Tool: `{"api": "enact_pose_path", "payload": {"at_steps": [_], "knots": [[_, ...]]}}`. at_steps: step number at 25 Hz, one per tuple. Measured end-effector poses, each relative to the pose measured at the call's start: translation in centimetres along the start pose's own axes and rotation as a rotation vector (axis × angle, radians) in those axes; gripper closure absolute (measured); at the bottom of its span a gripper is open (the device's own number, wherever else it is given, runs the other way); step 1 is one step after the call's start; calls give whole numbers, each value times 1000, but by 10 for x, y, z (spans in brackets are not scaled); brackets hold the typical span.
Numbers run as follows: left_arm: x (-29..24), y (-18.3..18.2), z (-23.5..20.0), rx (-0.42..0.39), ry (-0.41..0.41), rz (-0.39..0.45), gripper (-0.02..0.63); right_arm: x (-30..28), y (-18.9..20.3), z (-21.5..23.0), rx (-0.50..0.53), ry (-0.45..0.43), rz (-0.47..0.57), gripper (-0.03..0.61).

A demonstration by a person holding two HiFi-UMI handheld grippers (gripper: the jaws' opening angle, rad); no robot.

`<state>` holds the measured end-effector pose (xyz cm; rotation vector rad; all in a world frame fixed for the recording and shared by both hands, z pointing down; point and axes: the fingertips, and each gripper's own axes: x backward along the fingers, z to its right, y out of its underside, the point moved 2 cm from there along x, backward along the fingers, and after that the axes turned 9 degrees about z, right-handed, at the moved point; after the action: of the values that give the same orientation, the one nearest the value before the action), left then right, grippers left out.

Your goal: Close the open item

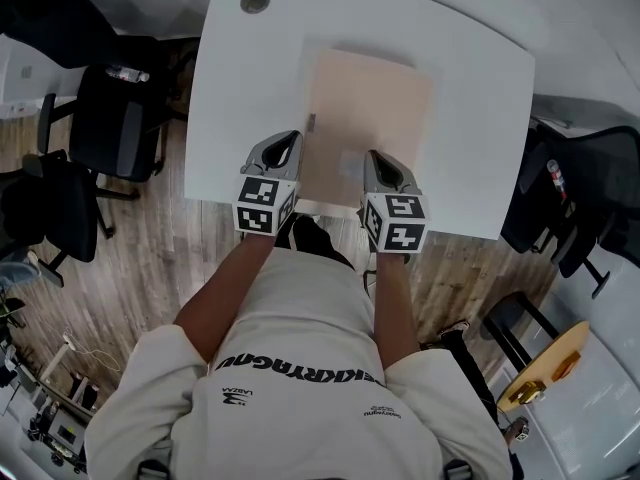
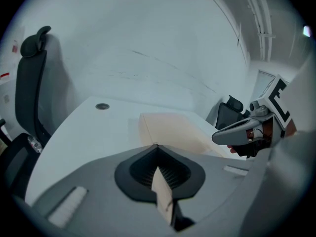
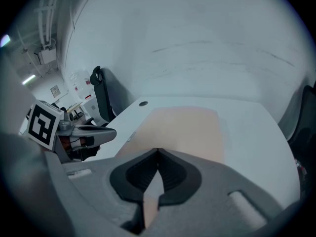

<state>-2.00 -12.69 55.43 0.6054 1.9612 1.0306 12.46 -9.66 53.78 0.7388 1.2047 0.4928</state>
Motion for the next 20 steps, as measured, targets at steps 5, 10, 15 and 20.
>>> {"api": "enact_pose_path", "payload": {"at_steps": [5,10,15,20], "knots": [[9,-11,13,-17,6,31,611,15,-8,2,1,8,53,580],[19,-19,19,-29,10,58,610,26,-17,-3,0,11,112,580],[29,-27,30,-44,15,85,611,38,-23,-4,5,16,157,580],[42,-34,36,-55,16,108,609,49,-27,-9,12,20,190,580]]}}
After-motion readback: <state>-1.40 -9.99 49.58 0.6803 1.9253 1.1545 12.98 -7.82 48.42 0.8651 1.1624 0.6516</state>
